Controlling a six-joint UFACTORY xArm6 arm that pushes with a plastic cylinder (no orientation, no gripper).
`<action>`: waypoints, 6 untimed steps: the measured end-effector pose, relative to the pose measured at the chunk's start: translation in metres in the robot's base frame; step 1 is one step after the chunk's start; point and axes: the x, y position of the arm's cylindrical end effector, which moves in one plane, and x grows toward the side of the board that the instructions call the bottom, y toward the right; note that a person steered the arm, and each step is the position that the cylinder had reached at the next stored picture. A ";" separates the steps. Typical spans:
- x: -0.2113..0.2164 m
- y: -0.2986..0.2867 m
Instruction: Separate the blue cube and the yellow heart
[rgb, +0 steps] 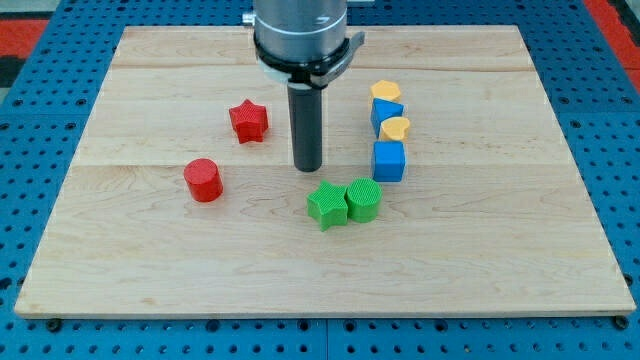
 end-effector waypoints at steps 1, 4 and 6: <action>-0.003 0.031; 0.000 0.104; -0.005 0.118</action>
